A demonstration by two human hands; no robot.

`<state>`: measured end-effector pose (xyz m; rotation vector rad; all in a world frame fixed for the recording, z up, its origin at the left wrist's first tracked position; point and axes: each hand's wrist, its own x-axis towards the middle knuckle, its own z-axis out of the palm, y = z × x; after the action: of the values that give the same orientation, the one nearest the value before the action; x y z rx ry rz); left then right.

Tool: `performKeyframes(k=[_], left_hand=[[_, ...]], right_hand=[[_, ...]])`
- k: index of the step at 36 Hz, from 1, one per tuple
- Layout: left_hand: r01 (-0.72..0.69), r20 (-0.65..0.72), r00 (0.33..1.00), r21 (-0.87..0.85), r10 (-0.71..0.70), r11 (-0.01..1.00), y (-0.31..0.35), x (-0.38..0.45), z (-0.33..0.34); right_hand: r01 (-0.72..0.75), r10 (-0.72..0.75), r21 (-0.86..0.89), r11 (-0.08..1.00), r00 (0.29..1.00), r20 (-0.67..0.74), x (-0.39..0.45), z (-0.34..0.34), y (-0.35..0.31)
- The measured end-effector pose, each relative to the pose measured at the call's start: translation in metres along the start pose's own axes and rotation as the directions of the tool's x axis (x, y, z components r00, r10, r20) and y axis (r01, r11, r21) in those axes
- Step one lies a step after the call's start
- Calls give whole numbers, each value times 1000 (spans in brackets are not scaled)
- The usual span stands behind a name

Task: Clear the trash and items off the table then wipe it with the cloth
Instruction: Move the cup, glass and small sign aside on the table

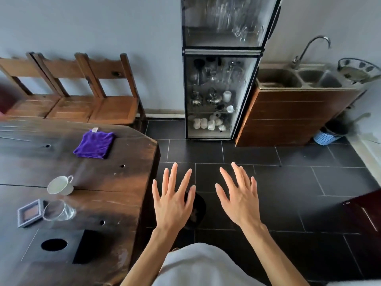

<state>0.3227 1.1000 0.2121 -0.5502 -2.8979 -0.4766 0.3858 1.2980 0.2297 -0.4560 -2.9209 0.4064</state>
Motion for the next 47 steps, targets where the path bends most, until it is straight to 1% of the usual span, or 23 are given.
performKeyframes(k=[5, 10, 14, 19, 23, 28, 33, 42, 45, 47], left_hand=[[35, -49, 998, -1, -35, 999, 10, 4, -6], [104, -104, 989, -1, -104, 995, 18, 0, -17], [188, -122, 975, 10, -185, 982, 14, -14, -29], [291, -132, 950, 34, -284, 956, 1, -39, -42], [395, -152, 911, 43, -384, 918, -13, -63, -53], [512, -189, 850, 75, -492, 855, -39, -100, -69], [618, -248, 771, 68, -586, 783, -69, -141, -89], [748, -274, 645, 32, -714, 663, -140, -230, -127], [777, -254, 613, 22, -748, 629, -168, -264, -146], [778, -263, 608, 8, -749, 629, -185, -286, -160]], right_hand=[[44, -44, 2, 999, 999, -22, 12, -16, 13], [127, -127, -5, 992, 992, -7, 20, -25, 18], [213, -213, 18, 977, 977, 18, 24, -24, 10], [309, -313, 77, 948, 948, 53, 22, -19, -15], [392, -407, 145, 908, 909, 87, 15, -11, -45], [491, -519, 189, 851, 842, 149, 1, 3, -90], [575, -614, 228, 786, 770, 172, -21, 13, -142], [696, -739, 250, 673, 647, 189, -86, 31, -249], [715, -763, 270, 645, 624, 170, -114, 36, -289], [721, -770, 275, 636, 617, 163, -133, 38, -314]])
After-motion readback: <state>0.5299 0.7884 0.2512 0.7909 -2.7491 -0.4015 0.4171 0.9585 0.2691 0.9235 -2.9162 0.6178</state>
